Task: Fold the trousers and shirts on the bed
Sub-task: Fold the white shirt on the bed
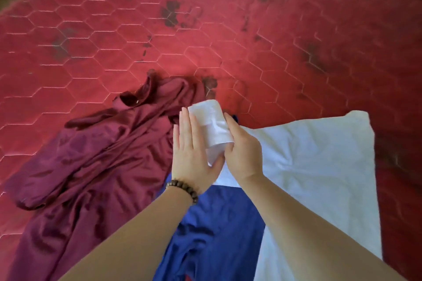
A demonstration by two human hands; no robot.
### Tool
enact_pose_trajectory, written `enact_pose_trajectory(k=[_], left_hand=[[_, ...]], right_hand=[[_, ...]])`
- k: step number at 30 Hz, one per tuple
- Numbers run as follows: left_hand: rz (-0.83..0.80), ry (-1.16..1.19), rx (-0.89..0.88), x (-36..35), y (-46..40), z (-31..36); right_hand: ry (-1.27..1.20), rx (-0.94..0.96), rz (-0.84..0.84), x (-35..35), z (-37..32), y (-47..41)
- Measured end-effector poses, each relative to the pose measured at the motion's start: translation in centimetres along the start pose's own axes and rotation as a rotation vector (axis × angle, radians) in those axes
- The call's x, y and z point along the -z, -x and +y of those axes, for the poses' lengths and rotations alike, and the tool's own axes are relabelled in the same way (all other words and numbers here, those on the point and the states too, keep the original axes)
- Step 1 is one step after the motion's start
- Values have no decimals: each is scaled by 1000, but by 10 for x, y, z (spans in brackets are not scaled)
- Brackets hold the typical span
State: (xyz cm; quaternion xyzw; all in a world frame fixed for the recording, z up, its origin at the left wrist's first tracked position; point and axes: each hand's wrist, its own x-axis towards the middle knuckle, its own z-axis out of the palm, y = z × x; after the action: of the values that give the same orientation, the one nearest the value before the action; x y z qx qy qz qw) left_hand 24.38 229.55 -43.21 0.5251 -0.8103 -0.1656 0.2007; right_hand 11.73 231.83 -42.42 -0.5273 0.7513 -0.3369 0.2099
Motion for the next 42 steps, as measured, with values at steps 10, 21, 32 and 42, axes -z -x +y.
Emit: enact_pose_trajectory(k=[10, 21, 32, 42], left_hand=[[-337, -231, -37, -142, 56, 133], [-511, -417, -289, -209, 57, 174], [-525, -430, -336, -219, 52, 164], [-573, -491, -383, -211, 44, 162]], right_hand=[[158, -144, 238, 195, 188, 53], [775, -322, -126, 242, 328, 142], [695, -207, -252, 212, 321, 96], [882, -325, -289, 219, 323, 33]])
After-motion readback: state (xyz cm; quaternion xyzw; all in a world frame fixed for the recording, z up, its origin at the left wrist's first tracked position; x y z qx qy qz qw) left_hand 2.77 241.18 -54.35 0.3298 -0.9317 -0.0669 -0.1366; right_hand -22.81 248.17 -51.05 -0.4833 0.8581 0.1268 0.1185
